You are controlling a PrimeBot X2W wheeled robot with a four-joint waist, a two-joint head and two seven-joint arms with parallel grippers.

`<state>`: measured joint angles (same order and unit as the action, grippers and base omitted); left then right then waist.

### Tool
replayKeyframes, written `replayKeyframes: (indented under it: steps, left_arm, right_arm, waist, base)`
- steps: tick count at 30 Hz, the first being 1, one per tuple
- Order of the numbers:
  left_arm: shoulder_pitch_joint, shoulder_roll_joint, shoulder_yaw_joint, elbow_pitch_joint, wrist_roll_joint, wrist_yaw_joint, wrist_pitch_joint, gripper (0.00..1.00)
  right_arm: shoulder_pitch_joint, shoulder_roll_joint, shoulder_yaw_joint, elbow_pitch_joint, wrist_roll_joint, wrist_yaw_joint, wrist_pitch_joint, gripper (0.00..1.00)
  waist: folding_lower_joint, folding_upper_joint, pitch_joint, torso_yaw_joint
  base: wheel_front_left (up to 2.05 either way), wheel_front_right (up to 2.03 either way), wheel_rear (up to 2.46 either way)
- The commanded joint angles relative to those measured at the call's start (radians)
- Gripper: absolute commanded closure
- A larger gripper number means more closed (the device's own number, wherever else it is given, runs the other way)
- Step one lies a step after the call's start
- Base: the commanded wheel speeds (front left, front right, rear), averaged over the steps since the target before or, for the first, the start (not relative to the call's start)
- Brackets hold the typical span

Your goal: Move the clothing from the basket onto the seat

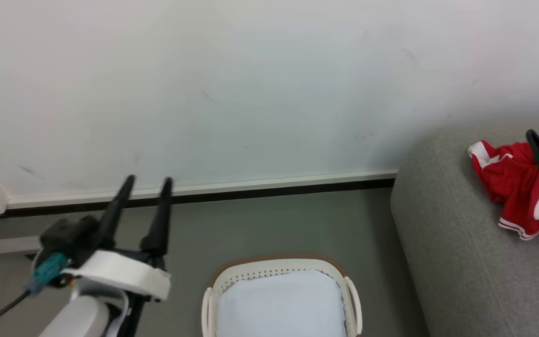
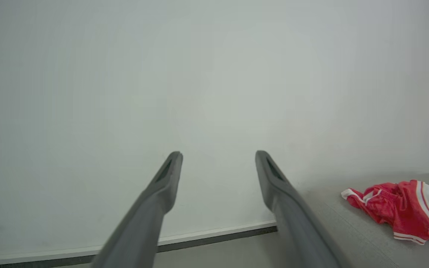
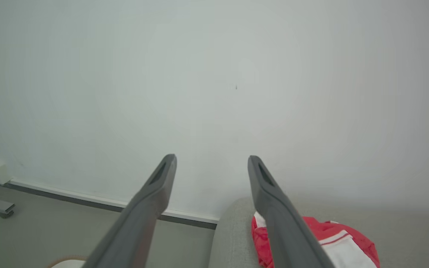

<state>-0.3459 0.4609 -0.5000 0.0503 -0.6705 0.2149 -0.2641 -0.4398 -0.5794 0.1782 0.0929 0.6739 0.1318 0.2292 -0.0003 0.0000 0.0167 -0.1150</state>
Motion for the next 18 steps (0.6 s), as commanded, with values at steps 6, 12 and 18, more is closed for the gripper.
replayKeyframes:
  steps: [6,12,18]
  left_arm:
    - [0.174,-0.085,0.177,-0.028,0.104,0.017,0.000,0.00]
    - [0.278,-0.205,0.340,-0.011,0.188,-0.055,0.000,0.00]
    - [0.349,-0.300,0.455,0.045,0.286,-0.155,0.000,0.00]
  right_arm:
    - [0.156,0.163,-0.065,-0.028,-0.103,-0.002,-0.180,0.00]
    - [0.303,0.325,-0.097,0.023,-0.181,-0.002,-0.373,0.00]
    - [0.371,0.433,-0.044,0.121,-0.215,-0.002,-0.480,0.00]
  waist:
    - [0.0003,0.0000,-0.020,0.040]
    - [0.0003,0.0000,-0.017,0.062]
    - [0.0003,0.0000,-0.016,0.060]
  base:
    - [0.00,0.00,0.00]
    - [0.00,0.00,0.00]
    - [0.00,0.00,0.00]
